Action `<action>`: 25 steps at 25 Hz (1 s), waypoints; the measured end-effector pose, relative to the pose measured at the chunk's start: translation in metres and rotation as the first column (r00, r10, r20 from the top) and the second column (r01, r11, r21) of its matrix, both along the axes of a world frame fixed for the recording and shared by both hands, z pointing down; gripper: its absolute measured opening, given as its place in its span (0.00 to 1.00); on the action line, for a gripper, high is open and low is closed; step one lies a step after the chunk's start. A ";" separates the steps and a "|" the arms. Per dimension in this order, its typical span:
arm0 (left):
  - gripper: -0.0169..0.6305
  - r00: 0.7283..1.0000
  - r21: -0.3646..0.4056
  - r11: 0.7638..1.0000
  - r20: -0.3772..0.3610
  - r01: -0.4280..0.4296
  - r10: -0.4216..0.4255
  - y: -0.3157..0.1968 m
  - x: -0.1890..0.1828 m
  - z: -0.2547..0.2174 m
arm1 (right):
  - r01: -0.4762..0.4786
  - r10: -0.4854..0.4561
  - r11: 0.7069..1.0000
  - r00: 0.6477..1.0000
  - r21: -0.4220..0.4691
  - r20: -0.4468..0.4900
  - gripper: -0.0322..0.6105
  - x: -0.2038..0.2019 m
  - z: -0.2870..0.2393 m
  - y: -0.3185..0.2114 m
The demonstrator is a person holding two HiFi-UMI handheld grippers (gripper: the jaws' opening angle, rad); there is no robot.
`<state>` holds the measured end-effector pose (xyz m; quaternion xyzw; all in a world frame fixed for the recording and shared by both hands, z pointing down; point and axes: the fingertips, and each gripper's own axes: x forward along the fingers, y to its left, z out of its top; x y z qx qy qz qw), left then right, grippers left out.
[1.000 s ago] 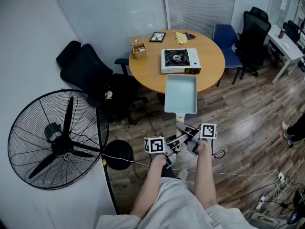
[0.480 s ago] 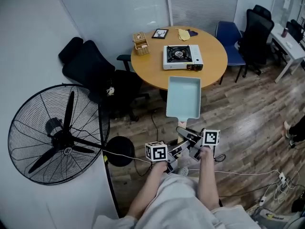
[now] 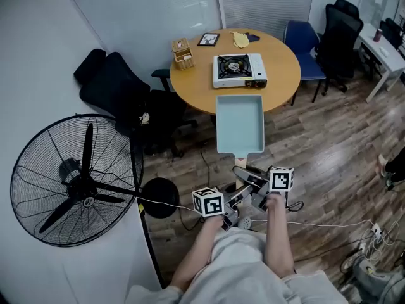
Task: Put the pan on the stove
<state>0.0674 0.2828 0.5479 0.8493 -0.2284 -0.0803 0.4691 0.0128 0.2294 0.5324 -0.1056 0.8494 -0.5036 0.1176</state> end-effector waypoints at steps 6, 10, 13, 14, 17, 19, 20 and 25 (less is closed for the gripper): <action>0.17 1.000 -0.010 1.000 0.003 -0.014 0.014 -0.013 0.002 0.006 | -0.013 0.013 1.000 0.999 -0.028 0.029 0.32 0.003 0.006 -0.013; 0.17 1.000 -0.019 1.000 -0.011 -0.023 0.023 -0.033 0.002 0.009 | -0.027 0.028 1.000 0.999 -0.009 0.038 0.32 0.004 0.006 -0.035; 0.17 0.999 -0.020 0.999 -0.002 -0.032 0.032 -0.052 0.000 0.010 | -0.041 0.042 0.999 0.998 -0.013 0.049 0.32 0.004 0.006 -0.055; 0.17 0.999 -0.019 0.999 0.000 -0.034 0.034 -0.059 0.000 0.009 | -0.042 0.043 0.999 0.998 -0.009 0.053 0.32 0.003 0.005 -0.062; 0.17 0.999 -0.024 0.999 0.003 -0.036 0.036 -0.082 -0.002 0.010 | -0.046 0.047 0.999 0.997 -0.013 0.056 0.32 0.002 0.005 -0.086; 0.17 0.999 -0.032 0.999 0.002 -0.039 0.039 -0.101 -0.002 0.011 | -0.050 0.051 0.999 0.997 -0.020 0.055 0.32 0.001 0.007 -0.105; 0.17 0.999 -0.035 0.998 0.002 -0.043 0.043 -0.112 -0.003 0.011 | -0.053 0.055 0.998 0.997 -0.026 0.057 0.32 0.001 0.007 -0.116; 0.17 0.997 -0.036 0.997 0.009 -0.074 0.074 -0.171 -0.009 0.010 | -0.083 0.086 0.995 0.995 -0.046 0.057 0.32 -0.002 0.010 -0.177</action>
